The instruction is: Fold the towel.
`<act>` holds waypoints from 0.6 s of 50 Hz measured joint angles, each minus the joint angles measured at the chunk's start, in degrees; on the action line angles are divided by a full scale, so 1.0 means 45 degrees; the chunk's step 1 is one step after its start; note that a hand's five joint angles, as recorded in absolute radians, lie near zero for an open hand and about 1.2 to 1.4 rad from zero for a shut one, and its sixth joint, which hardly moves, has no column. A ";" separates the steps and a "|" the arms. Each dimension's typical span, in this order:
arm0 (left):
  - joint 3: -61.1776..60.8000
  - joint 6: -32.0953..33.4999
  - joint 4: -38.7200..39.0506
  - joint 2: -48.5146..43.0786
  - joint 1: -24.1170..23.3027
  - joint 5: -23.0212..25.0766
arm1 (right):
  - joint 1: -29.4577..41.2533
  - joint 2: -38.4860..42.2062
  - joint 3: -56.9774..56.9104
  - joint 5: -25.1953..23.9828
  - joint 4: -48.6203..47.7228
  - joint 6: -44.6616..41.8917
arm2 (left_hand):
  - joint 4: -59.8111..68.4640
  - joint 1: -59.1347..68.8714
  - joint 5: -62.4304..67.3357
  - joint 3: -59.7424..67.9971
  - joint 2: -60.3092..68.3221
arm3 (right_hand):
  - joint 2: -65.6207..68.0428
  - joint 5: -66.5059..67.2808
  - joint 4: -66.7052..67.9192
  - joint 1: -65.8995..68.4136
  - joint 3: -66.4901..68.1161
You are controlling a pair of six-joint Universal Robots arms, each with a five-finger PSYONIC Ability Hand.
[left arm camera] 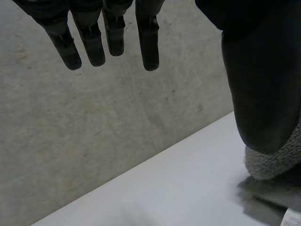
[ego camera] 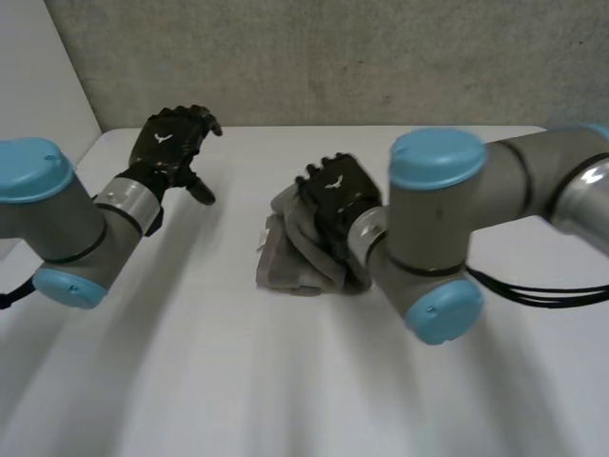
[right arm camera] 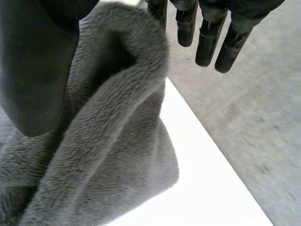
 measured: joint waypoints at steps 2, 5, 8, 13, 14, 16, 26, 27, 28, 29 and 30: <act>0.0358 -0.0297 -0.0018 -0.0292 -0.0264 0.0006 | -0.0294 -0.0467 0.0497 -0.0003 -0.0108 0.0404 | 0.0000 0.0000 -0.0001 0.0000 0.0000 | 0.0000 0.0000 -0.0001 0.0000 0.0000; 0.0768 -0.0620 -0.0048 -0.0594 -0.0568 0.0018 | -0.0580 -0.0869 0.0996 -0.0017 -0.0206 0.0935 | 0.0000 0.0000 0.0000 0.0000 0.0000 | 0.0000 0.0000 -0.0001 0.0000 0.0000; 0.1407 -0.0981 -0.0115 -0.0988 -0.1034 0.0050 | -0.0933 -0.1302 0.1616 -0.0040 -0.0280 0.1742 | 0.0000 0.0000 0.0000 0.0000 0.0000 | 0.0000 0.0000 0.0000 -0.0001 -0.0001; 0.2393 -0.1179 -0.0261 -0.1273 -0.1679 0.0093 | -0.1391 -0.1860 0.2328 -0.0102 -0.0323 0.2882 | 0.0000 0.0000 0.0000 0.0000 0.0000 | 0.0000 0.0000 -0.0001 -0.0001 -0.0001; 0.2658 -0.1191 -0.0315 -0.1284 -0.1826 0.0101 | -0.1508 -0.2012 0.2467 -0.0121 -0.0329 0.3143 | 0.0000 0.0000 -0.0001 0.0000 0.0000 | 0.0000 0.0000 -0.0001 -0.0001 -0.0001; 0.2966 -0.1192 -0.0386 -0.1271 -0.1979 0.0107 | -0.1660 -0.2214 0.2628 -0.0144 -0.0333 0.3435 | 0.0000 0.0000 0.0000 0.0000 -0.0001 | 0.0000 0.0000 -0.0001 -0.0001 -0.0001; 0.4208 -0.1120 -0.1106 -0.1683 -0.2410 0.0149 | -0.2229 -0.2593 0.2680 -0.0184 -0.0556 0.3814 | 0.0000 0.0000 0.0000 0.0000 0.0000 | 0.0000 0.0000 0.0000 -0.0001 -0.0001; 0.4229 -0.1107 -0.1140 -0.1769 -0.2418 0.0151 | -0.2237 -0.2522 0.2639 -0.0181 -0.0587 0.3810 | 0.0000 0.0000 -0.0007 0.0000 0.0000 | 0.0000 0.0000 -0.0001 -0.0001 -0.0001; 0.4254 -0.1082 -0.1196 -0.1951 -0.2436 0.0154 | -0.2250 -0.2351 0.2522 -0.0173 -0.0660 0.3804 | 0.0000 0.0000 -0.0001 0.0000 0.0000 | 0.0000 0.0000 -0.0001 -0.0001 -0.0001; 0.4271 -0.1058 -0.1231 -0.2138 -0.2453 0.0158 | -0.2257 -0.2156 0.2385 -0.0157 -0.0727 0.3804 | 0.0000 0.0000 0.0001 0.0000 0.0000 | 0.0000 0.0000 -0.0001 -0.0001 -0.0001; 0.4274 -0.1048 -0.1241 -0.2217 -0.2461 0.0160 | -0.2259 -0.2041 0.2311 -0.0146 -0.0755 0.3806 | 0.0000 0.0000 0.0001 0.0000 0.0000 | 0.0000 0.0000 -0.0001 -0.0001 -0.0001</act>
